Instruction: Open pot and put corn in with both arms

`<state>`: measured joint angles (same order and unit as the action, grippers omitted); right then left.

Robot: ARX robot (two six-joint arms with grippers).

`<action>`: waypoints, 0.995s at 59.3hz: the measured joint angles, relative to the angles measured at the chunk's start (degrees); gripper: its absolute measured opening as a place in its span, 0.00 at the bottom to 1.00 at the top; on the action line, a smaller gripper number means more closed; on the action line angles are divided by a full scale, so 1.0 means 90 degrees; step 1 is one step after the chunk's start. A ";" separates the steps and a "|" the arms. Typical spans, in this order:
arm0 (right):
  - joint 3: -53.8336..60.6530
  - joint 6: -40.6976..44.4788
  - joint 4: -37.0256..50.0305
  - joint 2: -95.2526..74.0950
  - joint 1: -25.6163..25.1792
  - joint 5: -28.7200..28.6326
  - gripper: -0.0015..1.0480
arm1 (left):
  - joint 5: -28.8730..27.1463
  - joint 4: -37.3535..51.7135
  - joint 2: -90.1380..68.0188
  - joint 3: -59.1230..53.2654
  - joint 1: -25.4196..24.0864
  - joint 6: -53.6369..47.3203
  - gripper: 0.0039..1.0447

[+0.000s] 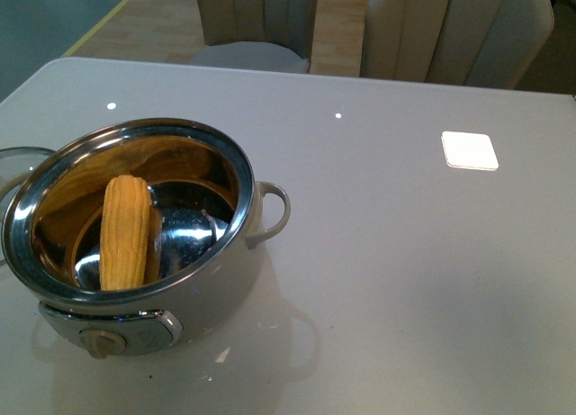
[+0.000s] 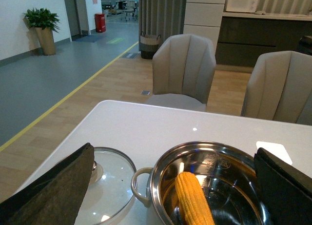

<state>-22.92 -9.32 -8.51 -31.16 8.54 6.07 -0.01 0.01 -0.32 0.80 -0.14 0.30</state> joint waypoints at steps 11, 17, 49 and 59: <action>0.1209 0.0826 0.2399 0.0668 -0.0211 0.0027 0.57 | -0.0002 0.0000 0.0000 0.0000 0.0000 -0.0002 0.94; 0.1496 0.0908 0.2404 0.0911 -0.0797 -0.0605 0.39 | 0.0000 0.0000 0.0000 0.0000 0.0000 -0.0002 0.94; 0.2186 0.1003 0.2115 0.1923 -0.0928 -0.0668 0.02 | 0.0000 0.0000 0.0000 0.0000 0.0000 -0.0002 0.94; 0.2300 0.1003 0.1962 0.2171 -0.0928 -0.0668 0.02 | 0.0000 0.0000 0.0000 0.0000 0.0000 -0.0002 0.94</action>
<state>-2.22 -0.30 9.15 -11.62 0.19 0.05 -0.01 0.01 -0.32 0.80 -0.14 0.27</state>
